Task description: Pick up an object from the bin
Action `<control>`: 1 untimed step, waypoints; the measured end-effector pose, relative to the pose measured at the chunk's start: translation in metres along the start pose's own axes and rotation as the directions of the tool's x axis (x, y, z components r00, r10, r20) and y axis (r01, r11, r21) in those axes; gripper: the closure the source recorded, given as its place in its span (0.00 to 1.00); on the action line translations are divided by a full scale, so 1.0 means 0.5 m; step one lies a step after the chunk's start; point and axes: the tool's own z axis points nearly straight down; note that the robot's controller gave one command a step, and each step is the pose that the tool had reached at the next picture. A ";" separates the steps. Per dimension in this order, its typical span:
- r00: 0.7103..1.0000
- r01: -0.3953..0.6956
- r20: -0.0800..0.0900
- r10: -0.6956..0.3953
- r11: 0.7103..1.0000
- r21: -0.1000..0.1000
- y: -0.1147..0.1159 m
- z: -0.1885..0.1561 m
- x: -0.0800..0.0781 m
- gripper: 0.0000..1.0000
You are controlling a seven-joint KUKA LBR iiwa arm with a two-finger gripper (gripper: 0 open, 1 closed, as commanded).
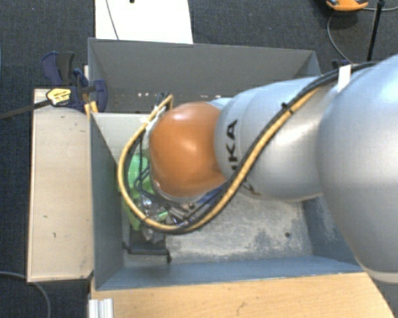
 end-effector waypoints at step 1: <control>1.000 0.006 -0.026 -0.006 1.000 0.002 -0.004 0.062 0.012 1.00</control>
Offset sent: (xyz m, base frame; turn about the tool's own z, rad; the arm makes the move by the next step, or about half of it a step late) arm -0.0178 0.0042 0.0278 -0.1393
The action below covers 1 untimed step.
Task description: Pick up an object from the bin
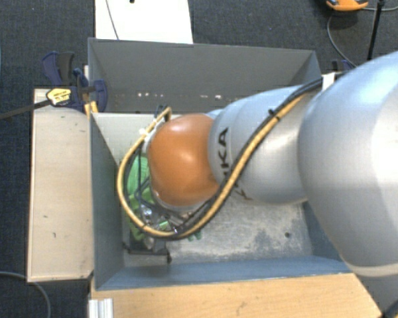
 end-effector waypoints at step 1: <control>0.993 0.114 0.020 -0.114 0.994 0.001 0.017 -0.092 0.014 1.00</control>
Offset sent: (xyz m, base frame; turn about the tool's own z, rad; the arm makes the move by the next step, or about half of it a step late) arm 0.0026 0.0104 -0.0466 -0.1246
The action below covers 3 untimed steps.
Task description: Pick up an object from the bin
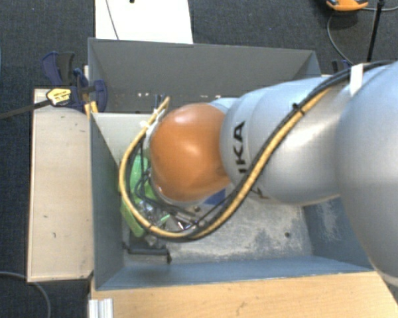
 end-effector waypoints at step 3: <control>1.000 0.016 -0.010 -0.016 1.000 -0.001 -0.002 0.125 -0.014 1.00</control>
Offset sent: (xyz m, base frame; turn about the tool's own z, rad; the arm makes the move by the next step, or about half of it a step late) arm 0.0056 0.0022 -0.0432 0.0007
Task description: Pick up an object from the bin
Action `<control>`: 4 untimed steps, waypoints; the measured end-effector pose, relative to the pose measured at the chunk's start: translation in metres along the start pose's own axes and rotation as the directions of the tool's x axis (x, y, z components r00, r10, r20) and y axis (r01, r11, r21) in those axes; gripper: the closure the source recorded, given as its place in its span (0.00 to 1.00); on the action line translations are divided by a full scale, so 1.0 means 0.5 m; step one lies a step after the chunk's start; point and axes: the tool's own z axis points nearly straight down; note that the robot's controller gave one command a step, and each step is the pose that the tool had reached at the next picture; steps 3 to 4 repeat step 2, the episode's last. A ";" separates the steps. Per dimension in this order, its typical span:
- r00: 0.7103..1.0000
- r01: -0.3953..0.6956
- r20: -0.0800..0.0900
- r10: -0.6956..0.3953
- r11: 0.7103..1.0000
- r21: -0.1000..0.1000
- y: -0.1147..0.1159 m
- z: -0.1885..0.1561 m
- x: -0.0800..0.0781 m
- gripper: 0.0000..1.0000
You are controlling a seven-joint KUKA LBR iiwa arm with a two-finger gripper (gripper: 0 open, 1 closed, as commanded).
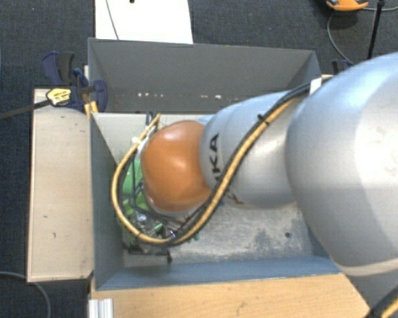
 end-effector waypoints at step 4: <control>1.000 0.021 0.007 -0.021 1.000 0.000 0.000 -0.089 -0.013 1.00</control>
Offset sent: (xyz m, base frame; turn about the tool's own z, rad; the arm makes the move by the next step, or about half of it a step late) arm 0.0063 0.0028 0.0251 -0.0384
